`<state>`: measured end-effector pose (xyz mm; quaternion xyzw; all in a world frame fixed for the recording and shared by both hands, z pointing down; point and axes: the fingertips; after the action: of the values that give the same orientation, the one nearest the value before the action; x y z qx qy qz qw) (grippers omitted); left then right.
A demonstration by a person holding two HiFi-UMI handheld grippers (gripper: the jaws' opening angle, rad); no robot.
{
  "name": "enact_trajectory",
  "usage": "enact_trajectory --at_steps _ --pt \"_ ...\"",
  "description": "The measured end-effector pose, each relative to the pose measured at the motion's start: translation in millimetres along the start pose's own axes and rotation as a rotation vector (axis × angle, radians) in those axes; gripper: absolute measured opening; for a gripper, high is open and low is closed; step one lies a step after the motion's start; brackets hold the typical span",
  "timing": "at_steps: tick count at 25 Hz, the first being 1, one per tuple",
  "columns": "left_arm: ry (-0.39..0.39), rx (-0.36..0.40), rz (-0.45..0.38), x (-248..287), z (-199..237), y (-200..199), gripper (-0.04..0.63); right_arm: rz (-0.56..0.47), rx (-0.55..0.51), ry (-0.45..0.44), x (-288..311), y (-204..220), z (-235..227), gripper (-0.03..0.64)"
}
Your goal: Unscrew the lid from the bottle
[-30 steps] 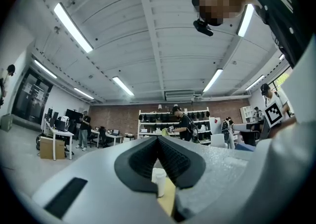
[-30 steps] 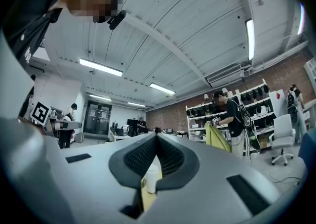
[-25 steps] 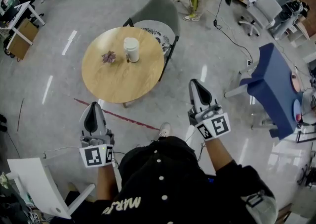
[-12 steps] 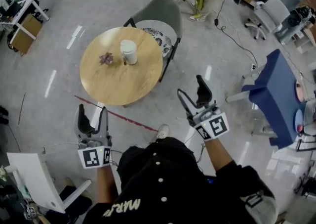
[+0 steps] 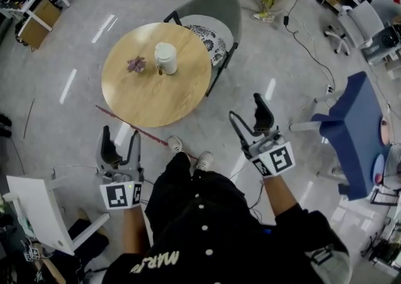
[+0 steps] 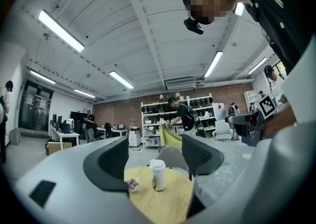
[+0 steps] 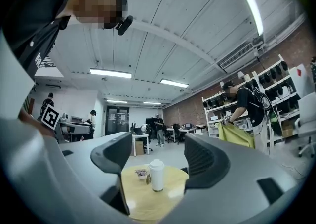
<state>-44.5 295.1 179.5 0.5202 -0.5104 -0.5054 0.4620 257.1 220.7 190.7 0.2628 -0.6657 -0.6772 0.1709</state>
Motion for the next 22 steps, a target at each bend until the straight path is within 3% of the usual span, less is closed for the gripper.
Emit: enact_trajectory --at_steps 11,22 --pt "-0.023 -0.025 -0.047 74.6 31.7 0.6 0.322 0.004 0.000 0.027 53.4 -1.0 -44.6 0.322" --pt "0.029 -0.022 -0.054 162.7 76.7 6.5 0.322 -0.008 -0.006 0.035 148.7 -1.9 -77.9 0.319"
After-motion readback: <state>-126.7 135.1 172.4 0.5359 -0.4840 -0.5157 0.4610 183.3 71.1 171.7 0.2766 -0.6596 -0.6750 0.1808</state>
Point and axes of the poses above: the fingertips, and each gripper's own axes: x forward along the fingers, z to its left, y out of its underside, and after that the axes turned 12 degrees about -y, right-handed
